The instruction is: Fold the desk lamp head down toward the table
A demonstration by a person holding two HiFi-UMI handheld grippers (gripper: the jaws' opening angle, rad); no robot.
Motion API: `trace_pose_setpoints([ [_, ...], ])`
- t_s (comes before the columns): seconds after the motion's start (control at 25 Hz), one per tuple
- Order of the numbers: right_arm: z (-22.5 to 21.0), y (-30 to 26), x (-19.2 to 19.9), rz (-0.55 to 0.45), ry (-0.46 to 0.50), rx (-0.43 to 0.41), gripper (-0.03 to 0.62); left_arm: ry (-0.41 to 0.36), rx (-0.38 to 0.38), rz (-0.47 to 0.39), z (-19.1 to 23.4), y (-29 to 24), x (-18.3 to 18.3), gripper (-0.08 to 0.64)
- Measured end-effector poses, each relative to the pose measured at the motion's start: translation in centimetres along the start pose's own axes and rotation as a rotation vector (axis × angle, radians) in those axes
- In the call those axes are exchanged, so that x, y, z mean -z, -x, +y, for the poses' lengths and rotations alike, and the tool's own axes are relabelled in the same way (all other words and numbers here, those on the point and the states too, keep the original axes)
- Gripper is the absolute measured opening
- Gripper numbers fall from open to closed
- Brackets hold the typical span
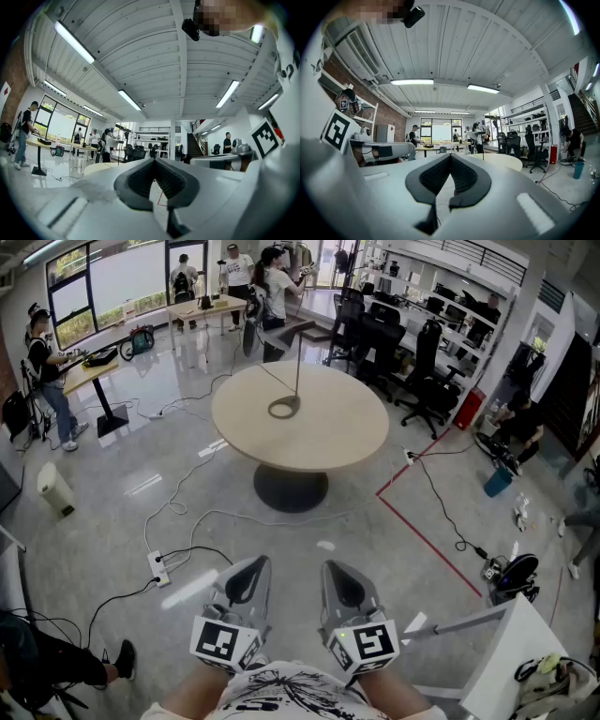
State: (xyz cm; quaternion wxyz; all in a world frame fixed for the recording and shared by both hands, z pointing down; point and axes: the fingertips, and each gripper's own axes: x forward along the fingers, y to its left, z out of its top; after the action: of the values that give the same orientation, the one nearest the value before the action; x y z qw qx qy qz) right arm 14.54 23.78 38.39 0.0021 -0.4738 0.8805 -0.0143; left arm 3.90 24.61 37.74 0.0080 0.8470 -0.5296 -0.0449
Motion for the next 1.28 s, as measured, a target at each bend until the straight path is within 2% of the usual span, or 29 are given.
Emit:
trace_pose_setpoints([
  [0.36,0.1,0.1,-0.1,0.014,0.008,0.004,0.008,0.016,-0.005,0.002,0.4,-0.1,-0.2,0.006],
  [0.64,-0.3,-0.1,0.6,0.017,-0.029,0.046,0.009,0.027,0.006,0.010,0.9,-0.1,0.5,0.006],
  [0.8,-0.1,-1.5,1.7,0.028,-0.062,0.065,0.008,0.040,0.008,0.017,2.7,0.0,1.3,0.006],
  [1.04,1.3,-4.4,2.0,0.059,-0.097,0.047,0.009,0.056,0.017,0.021,6.0,-0.6,1.2,0.006],
  [1.2,1.0,-6.5,2.4,0.084,-0.164,0.030,0.008,0.069,0.028,0.025,7.4,-1.7,1.3,0.006],
  [1.28,0.6,-7.9,2.9,0.093,-0.155,0.026,0.008,0.070,0.024,0.026,8.4,-2.4,1.8,0.006],
])
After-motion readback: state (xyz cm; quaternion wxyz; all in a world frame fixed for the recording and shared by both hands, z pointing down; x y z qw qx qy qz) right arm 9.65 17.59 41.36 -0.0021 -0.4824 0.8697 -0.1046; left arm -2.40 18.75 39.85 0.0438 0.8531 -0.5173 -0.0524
